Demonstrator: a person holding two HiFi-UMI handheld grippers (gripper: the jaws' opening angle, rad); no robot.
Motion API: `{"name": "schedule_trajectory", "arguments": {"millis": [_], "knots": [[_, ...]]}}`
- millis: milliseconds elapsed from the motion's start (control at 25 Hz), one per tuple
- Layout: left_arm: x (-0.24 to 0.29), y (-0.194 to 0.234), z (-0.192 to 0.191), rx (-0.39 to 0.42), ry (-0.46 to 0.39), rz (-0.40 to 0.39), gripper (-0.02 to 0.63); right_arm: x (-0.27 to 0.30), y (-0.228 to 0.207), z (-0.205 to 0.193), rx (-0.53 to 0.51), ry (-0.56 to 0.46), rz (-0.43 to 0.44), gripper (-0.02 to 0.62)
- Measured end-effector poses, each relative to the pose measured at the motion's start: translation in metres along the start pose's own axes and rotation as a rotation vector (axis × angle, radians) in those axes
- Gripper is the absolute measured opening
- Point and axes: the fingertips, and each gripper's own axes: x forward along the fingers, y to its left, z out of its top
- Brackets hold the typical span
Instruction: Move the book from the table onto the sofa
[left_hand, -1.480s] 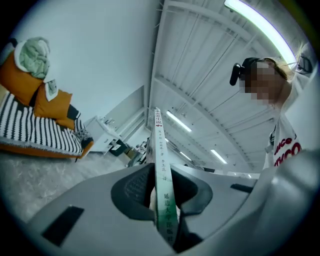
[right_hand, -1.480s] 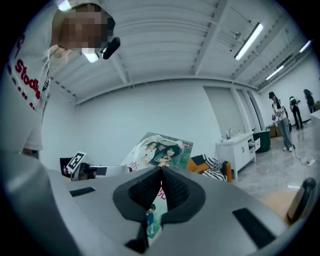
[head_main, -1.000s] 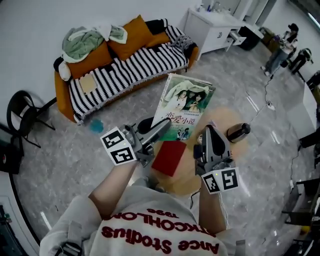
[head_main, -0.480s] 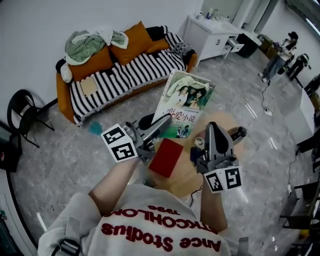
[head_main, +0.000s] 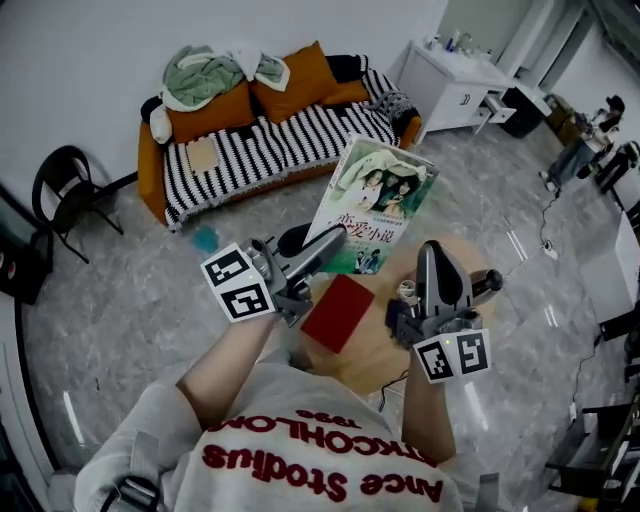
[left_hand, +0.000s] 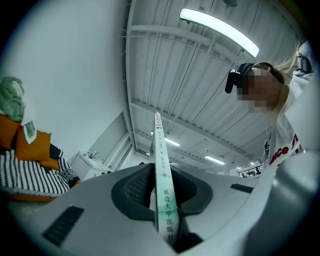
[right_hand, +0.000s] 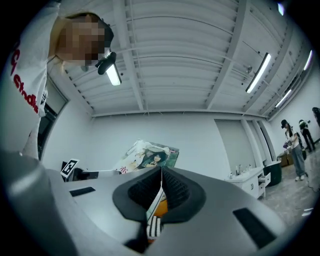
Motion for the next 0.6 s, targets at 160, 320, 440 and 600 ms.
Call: {"name": "schedule_trajectory", "arguments": {"millis": [160, 320, 440, 600], "knots": [[-0.024, -0.003, 0.013, 0.033, -0.045, 0.081, 0.071, 0.011, 0.018, -0.003, 0.023, 0.01, 0.084, 0.029], [-0.033, -0.013, 0.025, 0.066, -0.094, 0.193, 0.071, 0.019, 0.019, 0.005, 0.058, 0.021, 0.177, 0.029], [-0.03, -0.025, 0.025, 0.108, -0.144, 0.3, 0.071, 0.018, 0.005, 0.011, 0.095, 0.026, 0.261, 0.029], [-0.077, -0.022, 0.052, 0.161, -0.208, 0.424, 0.071, 0.043, 0.038, 0.004, 0.126, 0.035, 0.368, 0.029]]}}
